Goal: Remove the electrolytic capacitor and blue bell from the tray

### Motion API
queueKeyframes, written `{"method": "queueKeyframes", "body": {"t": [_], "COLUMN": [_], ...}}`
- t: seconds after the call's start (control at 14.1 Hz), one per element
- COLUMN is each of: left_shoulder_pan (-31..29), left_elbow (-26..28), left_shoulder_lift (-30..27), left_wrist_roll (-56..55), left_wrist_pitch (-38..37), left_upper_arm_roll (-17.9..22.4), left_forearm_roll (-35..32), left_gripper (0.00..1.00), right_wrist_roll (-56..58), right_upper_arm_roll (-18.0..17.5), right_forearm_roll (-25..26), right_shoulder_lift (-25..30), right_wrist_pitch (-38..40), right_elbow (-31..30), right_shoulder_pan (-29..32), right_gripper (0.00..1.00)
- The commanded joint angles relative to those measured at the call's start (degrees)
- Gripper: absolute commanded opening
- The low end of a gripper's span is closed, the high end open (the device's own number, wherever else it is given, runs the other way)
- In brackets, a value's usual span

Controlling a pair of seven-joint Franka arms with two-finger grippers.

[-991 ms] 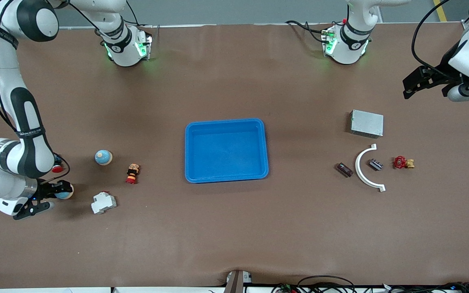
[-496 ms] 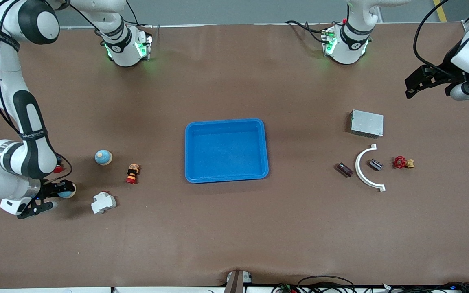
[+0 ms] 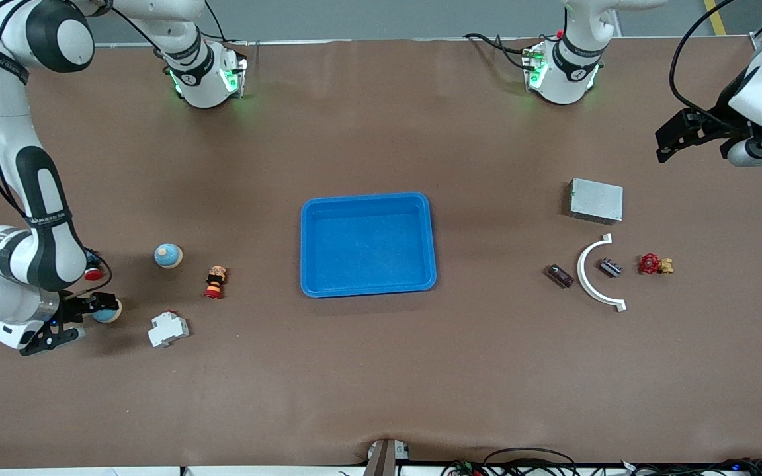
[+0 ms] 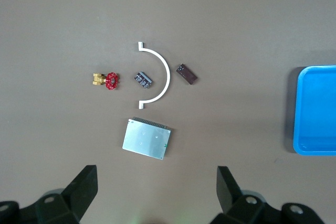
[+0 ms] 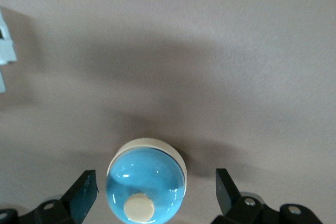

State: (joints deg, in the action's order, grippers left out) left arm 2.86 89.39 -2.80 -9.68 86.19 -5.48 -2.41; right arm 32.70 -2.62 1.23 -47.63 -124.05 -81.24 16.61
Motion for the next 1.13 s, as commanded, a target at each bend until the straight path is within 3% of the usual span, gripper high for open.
{"method": "queueKeyframes", "body": {"t": [0.0,0.21,0.42,0.85,1.06], "left_shoulder_pan": [-0.1,-0.1,-0.1,-0.2,-0.3], "left_elbow": [-1.3,-1.3,-1.2,-1.1,-1.2], "left_shoulder_lift": [0.6,0.5,0.5,0.5,0.5], "left_wrist_roll": [0.1,0.1,0.2,0.1,0.1], "left_wrist_pitch": [-0.8,-0.8,-0.8,-1.1,-1.1], "left_upper_arm_roll": [-0.2,-0.2,-0.2,-0.2,-0.2], "left_forearm_roll": [-1.2,-1.1,-1.1,-1.1,-1.1], "left_gripper": [1.00,1.00,1.00,1.00,1.00], "right_wrist_roll": [-4.9,-19.6,-32.8,-38.0,-38.6], "right_upper_arm_roll": [-1.2,-1.2,-1.5,-1.5,-1.5], "right_forearm_roll": [0.3,0.6,-0.3,-0.4,-2.3], "right_shoulder_lift": [1.8,8.6,14.1,22.7,29.3], "right_wrist_pitch": [9.2,21.7,27.6,31.1,29.0], "right_elbow": [3.7,6.1,5.5,4.7,-0.8], "right_shoulder_pan": [-0.5,-5.3,-9.2,-13.7,-13.7], "right_gripper": [1.00,1.00,1.00,1.00,1.00]}}
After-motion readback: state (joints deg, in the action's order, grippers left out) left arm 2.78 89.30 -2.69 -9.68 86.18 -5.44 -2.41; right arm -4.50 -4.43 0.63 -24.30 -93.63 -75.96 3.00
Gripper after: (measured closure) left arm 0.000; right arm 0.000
